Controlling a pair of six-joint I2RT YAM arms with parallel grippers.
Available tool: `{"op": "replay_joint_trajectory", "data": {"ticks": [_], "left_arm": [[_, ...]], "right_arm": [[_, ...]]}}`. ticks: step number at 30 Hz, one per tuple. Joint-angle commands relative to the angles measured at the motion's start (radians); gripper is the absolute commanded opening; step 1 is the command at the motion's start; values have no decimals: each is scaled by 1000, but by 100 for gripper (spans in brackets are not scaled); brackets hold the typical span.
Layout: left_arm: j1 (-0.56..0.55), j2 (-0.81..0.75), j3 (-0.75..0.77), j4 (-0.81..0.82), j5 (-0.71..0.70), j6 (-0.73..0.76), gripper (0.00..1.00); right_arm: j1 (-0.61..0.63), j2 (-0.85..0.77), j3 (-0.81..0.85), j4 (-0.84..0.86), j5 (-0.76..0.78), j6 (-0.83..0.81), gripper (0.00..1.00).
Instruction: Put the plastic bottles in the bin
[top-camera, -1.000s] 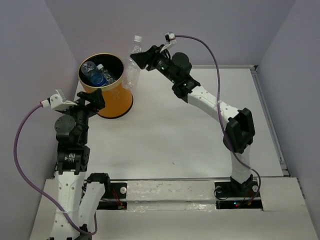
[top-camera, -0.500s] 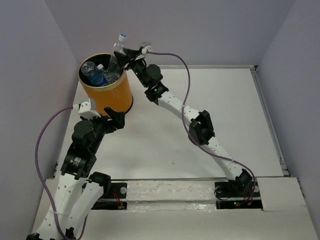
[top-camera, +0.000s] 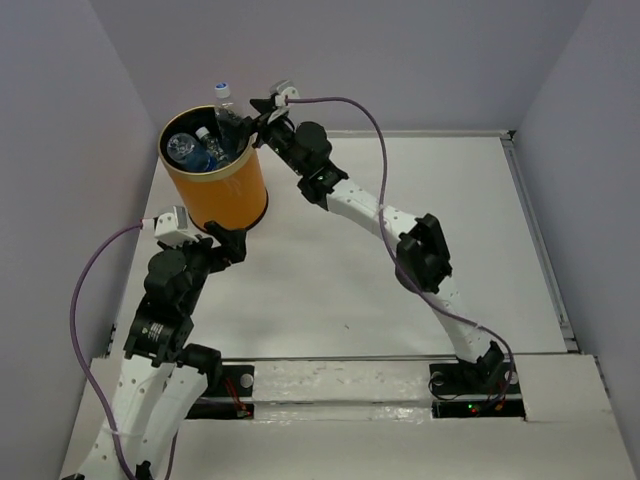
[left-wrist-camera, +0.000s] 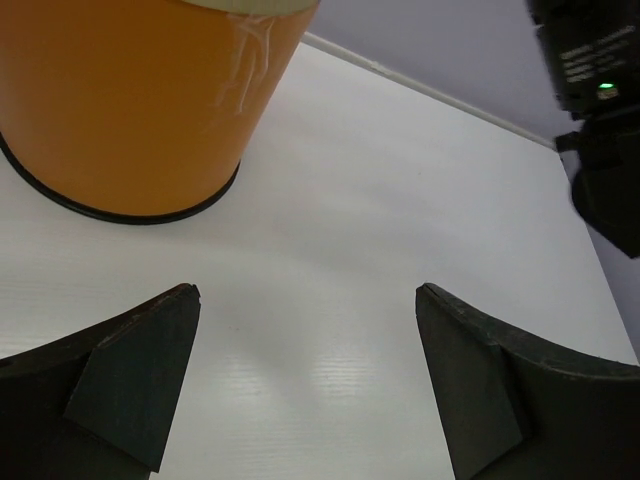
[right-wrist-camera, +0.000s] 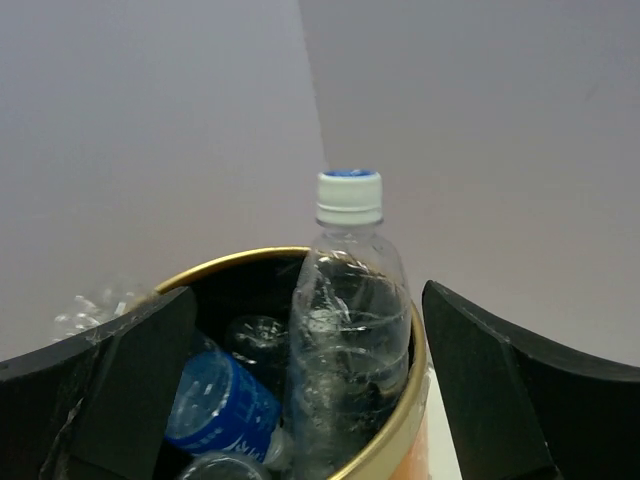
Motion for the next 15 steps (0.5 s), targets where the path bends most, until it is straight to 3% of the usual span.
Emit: {"op": "replay_joint_trajectory", "data": {"ticks": [1,7,11,15], "left_arm": [[37,10,-7,56,12,5,99],[66,-1,-14,82,65,13,99],[68,-19,-27,141,214,31,99],[68,-39,-50,185,297,4,99]], "right_arm": [[0,-285,-181,23,-103,47,100],[0,-643,-621,6,-83,85,100],[0,-925,-1082,-7,50,134,94],[0,-1245,-1420,-33,104,157,100]]}}
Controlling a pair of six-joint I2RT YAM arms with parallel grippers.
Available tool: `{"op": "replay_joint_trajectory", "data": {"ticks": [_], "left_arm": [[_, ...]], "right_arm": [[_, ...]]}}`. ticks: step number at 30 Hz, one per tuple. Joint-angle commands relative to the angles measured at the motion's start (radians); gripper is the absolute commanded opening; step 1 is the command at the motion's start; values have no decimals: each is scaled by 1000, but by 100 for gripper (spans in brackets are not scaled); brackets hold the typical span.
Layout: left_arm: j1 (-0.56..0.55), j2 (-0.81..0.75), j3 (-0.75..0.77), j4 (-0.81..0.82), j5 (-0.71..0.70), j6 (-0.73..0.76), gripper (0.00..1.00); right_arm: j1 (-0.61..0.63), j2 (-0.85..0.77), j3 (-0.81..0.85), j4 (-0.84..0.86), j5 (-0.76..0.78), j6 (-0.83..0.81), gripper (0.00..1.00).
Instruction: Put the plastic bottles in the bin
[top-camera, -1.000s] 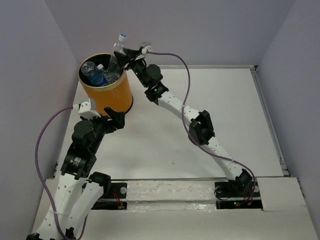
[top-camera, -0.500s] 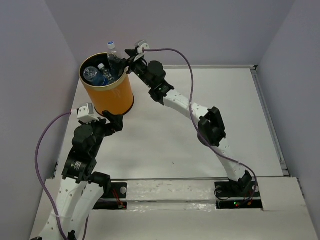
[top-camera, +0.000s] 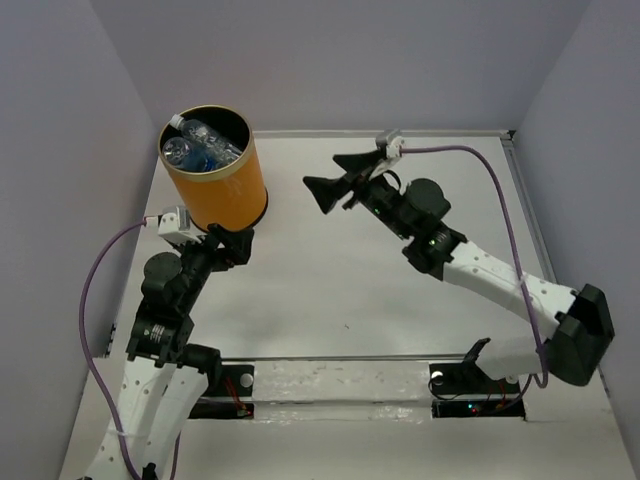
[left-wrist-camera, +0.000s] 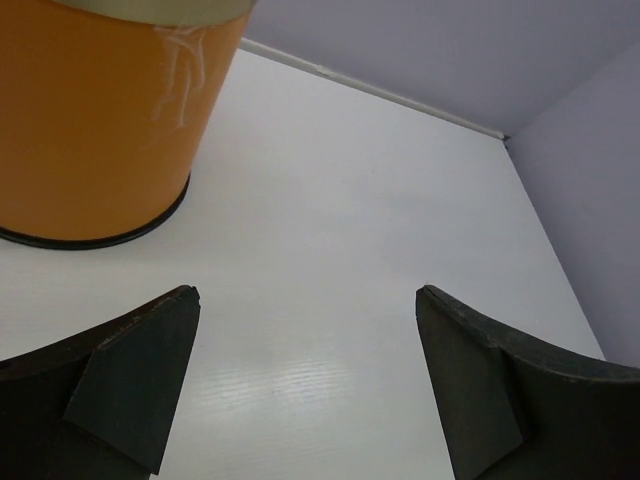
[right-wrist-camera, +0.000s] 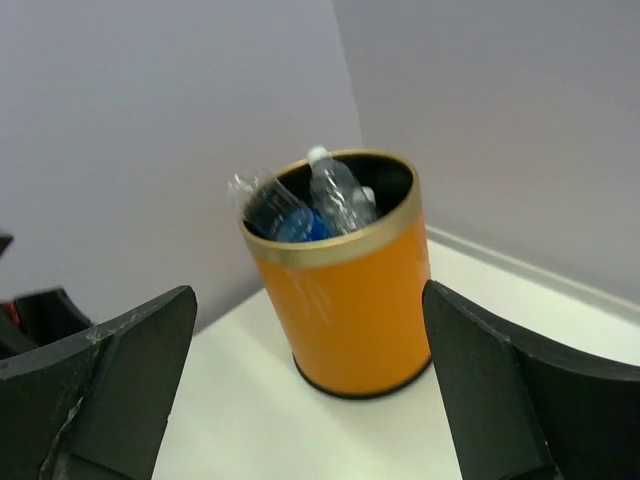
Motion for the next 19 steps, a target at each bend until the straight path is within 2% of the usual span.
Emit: {"op": "replay_joint_trajectory", "data": {"ticks": [1,4,7,9,10,11,15,19], "left_arm": [[6,-36,-31,116,167,-11,99],[6,-67,-59,157,233,-34,99],[4,-110,-77,192,276,-51,99],[4,-120,-83,209,302,-56,99],[4,-122,-89,216,328,-68,99],[4,-116,-105,260,387,-86,99],[4,-111,-144,303,393,-103,99],[3,-102,-152,320,386,-107,99]], "right_arm": [[0,-260,-337,-51,148,60,100],[0,-436,-545,-163,253,120,100],[0,-779,-710,-322,343,152,100],[0,-913,-761,-416,392,175,100],[0,-973,-777,-523,454,218,100],[0,-1158,-819,-673,525,275,100],[0,-1235,-841,-734,515,309,100],[0,-1193,-794,-733,522,306,100]]}}
